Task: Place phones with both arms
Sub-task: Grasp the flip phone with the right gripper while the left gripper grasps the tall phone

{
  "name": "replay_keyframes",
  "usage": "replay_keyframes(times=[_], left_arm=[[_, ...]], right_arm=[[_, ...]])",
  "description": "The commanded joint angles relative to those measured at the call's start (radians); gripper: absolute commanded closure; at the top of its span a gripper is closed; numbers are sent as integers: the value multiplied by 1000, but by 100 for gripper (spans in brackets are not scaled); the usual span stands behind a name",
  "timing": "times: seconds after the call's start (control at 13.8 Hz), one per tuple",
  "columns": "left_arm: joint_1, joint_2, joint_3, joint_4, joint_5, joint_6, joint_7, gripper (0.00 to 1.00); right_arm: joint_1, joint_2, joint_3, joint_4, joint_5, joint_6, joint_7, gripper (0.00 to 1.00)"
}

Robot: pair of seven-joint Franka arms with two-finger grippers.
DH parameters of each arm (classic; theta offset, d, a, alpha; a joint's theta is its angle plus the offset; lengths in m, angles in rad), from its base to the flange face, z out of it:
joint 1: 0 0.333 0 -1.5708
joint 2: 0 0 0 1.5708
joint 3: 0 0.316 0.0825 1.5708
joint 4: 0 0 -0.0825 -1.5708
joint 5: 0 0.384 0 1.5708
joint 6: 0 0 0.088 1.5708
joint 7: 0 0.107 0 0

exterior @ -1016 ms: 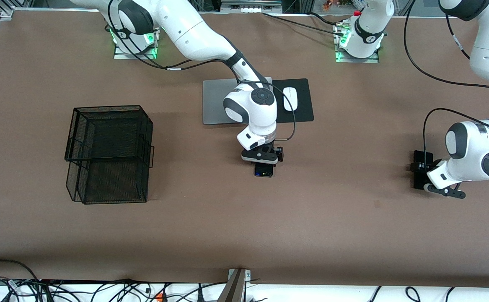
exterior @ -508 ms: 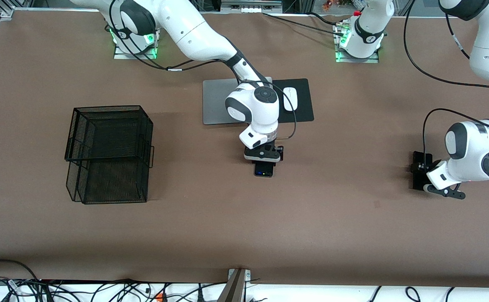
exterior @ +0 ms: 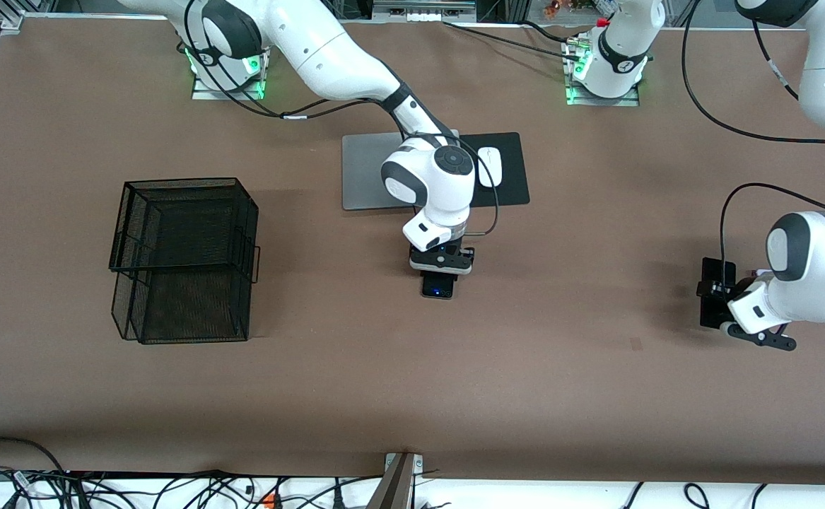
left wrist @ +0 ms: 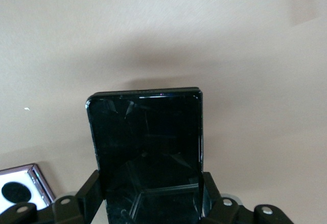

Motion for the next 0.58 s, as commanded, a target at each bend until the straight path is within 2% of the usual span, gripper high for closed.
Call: replay_keyframes(times=[0.0, 0.15, 0.29, 0.36, 0.51], left_arm=[[-53, -11, 5, 78, -57, -133, -48, 62], [-85, -11, 4, 115, -97, -204, -97, 62], [-132, -12, 2, 152, -105, -251, -163, 62], [-157, -11, 4, 172, -144, -270, -182, 62], [-215, -9, 5, 178, -290, -279, -270, 62]], right_arm=[[-23, -143, 9, -9, 61, -162, -123, 45], [-50, -232, -2, -12, 157, -258, -267, 45], [-92, -305, -2, -43, 168, -342, -363, 45], [-110, -351, -4, -75, 168, -383, -401, 45], [-156, -492, -13, -238, 168, -379, -493, 45]])
